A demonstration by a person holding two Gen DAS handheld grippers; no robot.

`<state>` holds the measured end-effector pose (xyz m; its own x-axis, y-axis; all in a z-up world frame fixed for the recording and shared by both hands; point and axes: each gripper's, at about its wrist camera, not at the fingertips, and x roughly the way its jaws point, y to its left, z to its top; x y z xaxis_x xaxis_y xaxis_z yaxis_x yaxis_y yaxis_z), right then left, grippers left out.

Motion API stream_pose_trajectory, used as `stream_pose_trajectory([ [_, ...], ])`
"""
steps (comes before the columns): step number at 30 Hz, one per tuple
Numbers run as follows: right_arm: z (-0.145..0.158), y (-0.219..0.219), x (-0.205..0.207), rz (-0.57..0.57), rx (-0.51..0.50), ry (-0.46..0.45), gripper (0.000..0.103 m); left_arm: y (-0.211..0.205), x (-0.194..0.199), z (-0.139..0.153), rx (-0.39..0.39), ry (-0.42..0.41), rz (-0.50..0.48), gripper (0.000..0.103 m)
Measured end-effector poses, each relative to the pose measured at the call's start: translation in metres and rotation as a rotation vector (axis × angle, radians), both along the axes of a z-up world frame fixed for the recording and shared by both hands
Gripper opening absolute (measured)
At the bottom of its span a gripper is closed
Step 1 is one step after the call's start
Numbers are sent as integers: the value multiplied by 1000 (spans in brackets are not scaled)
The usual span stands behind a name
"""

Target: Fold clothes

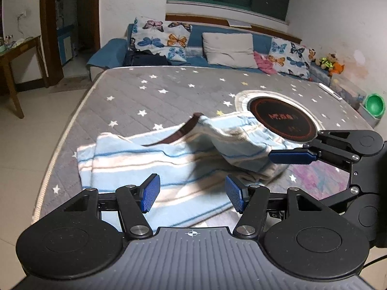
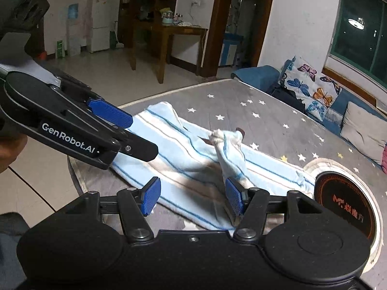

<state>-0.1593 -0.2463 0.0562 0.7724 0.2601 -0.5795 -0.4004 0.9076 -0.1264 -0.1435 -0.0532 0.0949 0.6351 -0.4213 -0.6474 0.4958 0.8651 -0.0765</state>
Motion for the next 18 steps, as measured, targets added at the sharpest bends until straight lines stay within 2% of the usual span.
stream_pose_trajectory([
  [18,16,5,40,10,12,-45,62,17,47,4,-4,14,86,61],
])
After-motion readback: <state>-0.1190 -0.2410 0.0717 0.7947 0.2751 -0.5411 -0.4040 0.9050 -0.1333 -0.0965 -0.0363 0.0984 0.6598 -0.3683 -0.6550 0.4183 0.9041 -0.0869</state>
